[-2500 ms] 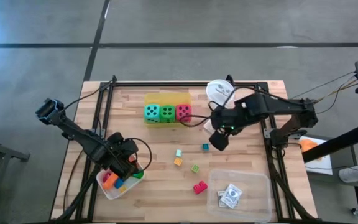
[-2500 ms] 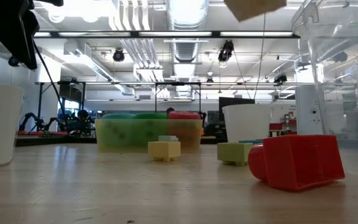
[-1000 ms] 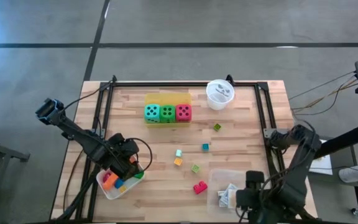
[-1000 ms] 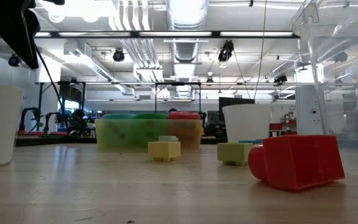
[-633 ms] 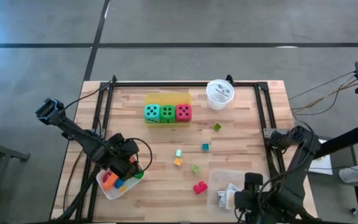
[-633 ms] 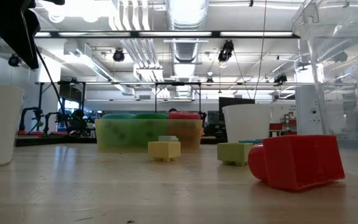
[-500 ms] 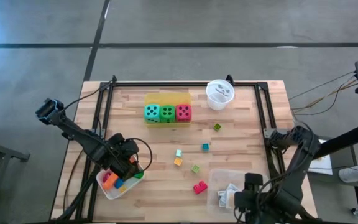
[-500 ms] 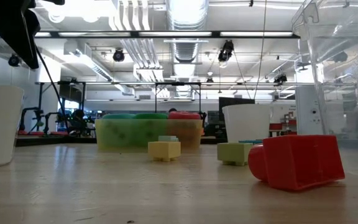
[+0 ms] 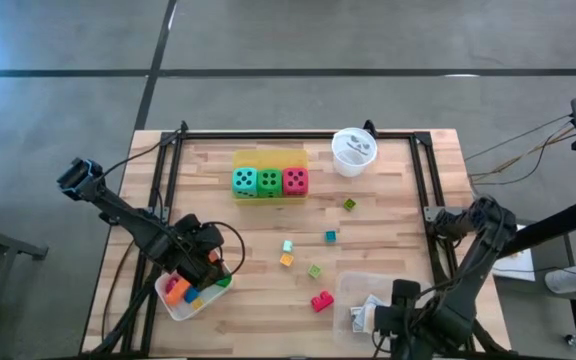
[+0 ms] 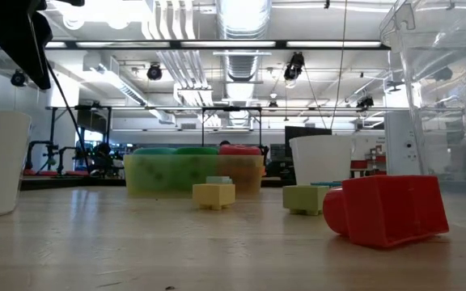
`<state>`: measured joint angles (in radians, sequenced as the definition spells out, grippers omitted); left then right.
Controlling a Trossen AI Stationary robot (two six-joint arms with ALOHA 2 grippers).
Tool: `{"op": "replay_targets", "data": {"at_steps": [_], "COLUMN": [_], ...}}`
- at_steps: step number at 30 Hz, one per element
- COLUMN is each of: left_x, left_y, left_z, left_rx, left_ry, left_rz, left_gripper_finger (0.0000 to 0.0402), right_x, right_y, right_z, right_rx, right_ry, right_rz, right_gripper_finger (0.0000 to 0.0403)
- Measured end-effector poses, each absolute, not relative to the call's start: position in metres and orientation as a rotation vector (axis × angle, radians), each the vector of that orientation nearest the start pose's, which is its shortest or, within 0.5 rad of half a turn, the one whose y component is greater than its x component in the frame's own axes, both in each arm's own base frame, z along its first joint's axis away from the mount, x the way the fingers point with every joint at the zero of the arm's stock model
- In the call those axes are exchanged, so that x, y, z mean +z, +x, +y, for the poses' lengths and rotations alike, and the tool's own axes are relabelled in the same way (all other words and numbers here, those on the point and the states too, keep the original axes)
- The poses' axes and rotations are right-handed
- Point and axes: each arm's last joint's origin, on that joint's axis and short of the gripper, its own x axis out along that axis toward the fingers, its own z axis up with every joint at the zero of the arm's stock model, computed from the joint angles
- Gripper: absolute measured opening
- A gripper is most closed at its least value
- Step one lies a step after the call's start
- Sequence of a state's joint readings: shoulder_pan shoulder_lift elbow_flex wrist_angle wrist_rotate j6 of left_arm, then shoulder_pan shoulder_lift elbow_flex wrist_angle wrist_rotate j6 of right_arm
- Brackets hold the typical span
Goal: Pick & Place Toys
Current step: Put the yellow deck of cards into the transparent bin
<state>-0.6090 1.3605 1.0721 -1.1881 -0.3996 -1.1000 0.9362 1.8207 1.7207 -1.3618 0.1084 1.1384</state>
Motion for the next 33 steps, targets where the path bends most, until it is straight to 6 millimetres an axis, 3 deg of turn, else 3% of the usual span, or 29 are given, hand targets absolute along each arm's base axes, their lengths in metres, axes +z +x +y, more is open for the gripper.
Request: {"op": "replay_targets", "data": {"at_steps": [7,17,33], "left_x": [0.256,0.256,0.256], "left_y": [0.192,0.193,0.193], "left_z": [-0.120,-0.121,-0.121], "left_rx": [0.517,0.511,0.509], "left_ry": [-0.234,-0.243,-0.246], "left_rz": [1.162,1.154,1.151], "left_gripper_finger": [0.0353,0.0353,0.0353], "right_x": [0.279,0.272,0.248], "right_y": [0.213,0.216,0.217], "right_z": [0.274,0.267,0.266], "right_rx": [-0.119,-0.181,-0.100], "right_ry": [0.223,0.252,0.131], "right_rz": [1.472,1.480,1.459], "right_gripper_finger": [0.0295,0.0295,0.0295]}}
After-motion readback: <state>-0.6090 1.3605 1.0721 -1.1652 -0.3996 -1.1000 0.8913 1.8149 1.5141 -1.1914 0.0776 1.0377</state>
